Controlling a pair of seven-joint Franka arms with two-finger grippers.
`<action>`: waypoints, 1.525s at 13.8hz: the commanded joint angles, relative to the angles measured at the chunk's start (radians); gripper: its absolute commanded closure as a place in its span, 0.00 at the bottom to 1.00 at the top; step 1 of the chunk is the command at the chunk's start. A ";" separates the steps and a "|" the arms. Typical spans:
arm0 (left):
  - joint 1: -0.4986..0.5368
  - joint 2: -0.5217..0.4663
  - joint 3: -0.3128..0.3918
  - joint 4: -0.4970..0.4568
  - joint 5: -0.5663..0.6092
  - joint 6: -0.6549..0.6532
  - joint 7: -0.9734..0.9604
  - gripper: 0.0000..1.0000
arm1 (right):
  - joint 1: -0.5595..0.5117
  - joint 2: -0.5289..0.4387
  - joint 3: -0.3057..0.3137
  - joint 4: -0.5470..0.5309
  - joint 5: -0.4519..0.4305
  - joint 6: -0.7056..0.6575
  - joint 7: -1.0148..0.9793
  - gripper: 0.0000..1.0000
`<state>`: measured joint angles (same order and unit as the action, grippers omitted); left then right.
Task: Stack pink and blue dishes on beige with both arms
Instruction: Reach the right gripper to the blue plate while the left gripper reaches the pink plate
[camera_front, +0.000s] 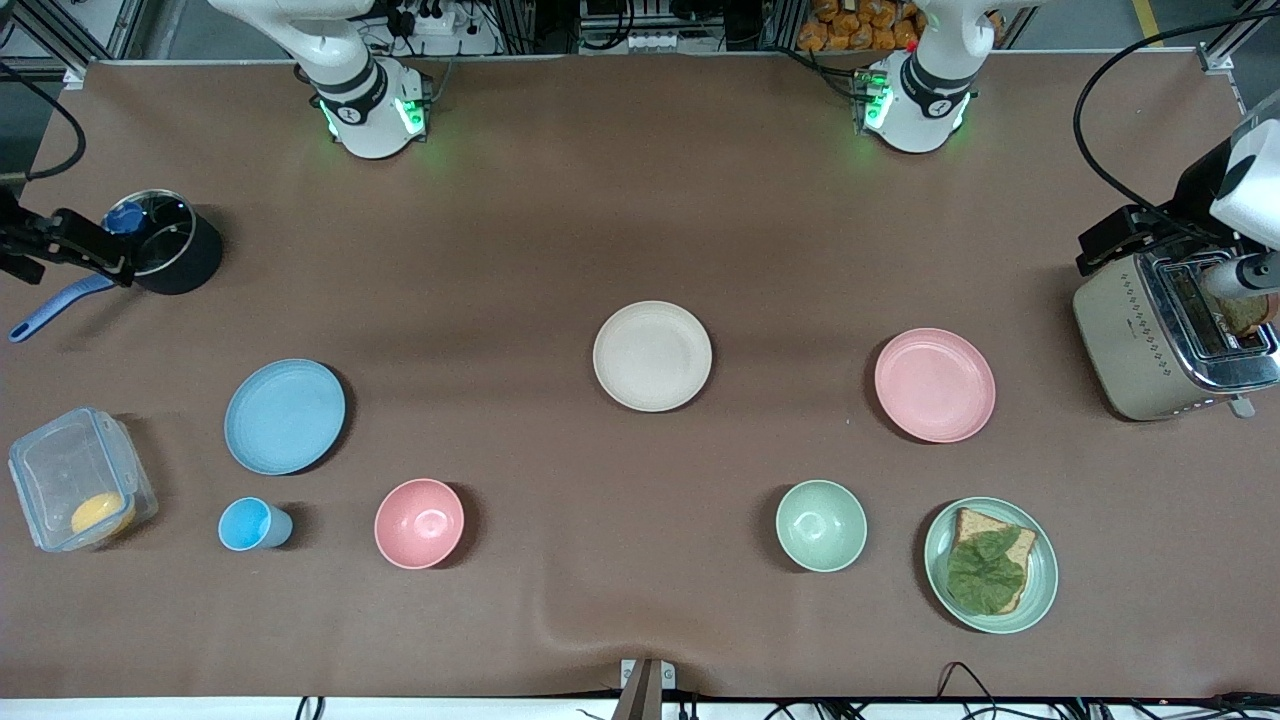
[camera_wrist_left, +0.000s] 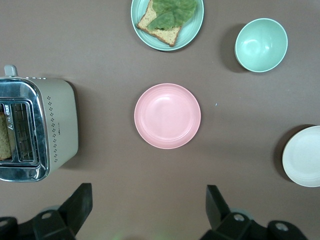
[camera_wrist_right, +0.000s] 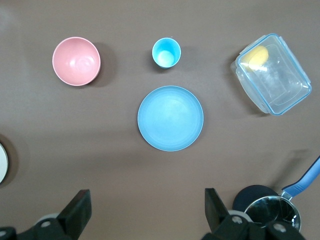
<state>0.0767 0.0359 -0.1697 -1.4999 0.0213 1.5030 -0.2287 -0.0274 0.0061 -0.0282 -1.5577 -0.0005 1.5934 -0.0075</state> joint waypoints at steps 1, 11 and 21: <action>0.006 -0.004 -0.004 0.010 -0.006 -0.027 0.026 0.00 | -0.014 -0.017 0.013 -0.021 -0.007 -0.001 0.011 0.00; 0.121 0.084 0.004 -0.184 0.017 0.193 0.074 0.00 | -0.044 0.079 0.011 -0.116 -0.006 0.084 0.014 0.00; 0.182 0.264 0.006 -0.582 0.031 0.776 0.075 0.00 | -0.193 0.320 0.010 -0.363 -0.007 0.483 -0.002 0.00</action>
<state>0.2228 0.2667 -0.1583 -2.0654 0.0444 2.2235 -0.1609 -0.1703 0.2797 -0.0337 -1.9248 -0.0004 2.0378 -0.0059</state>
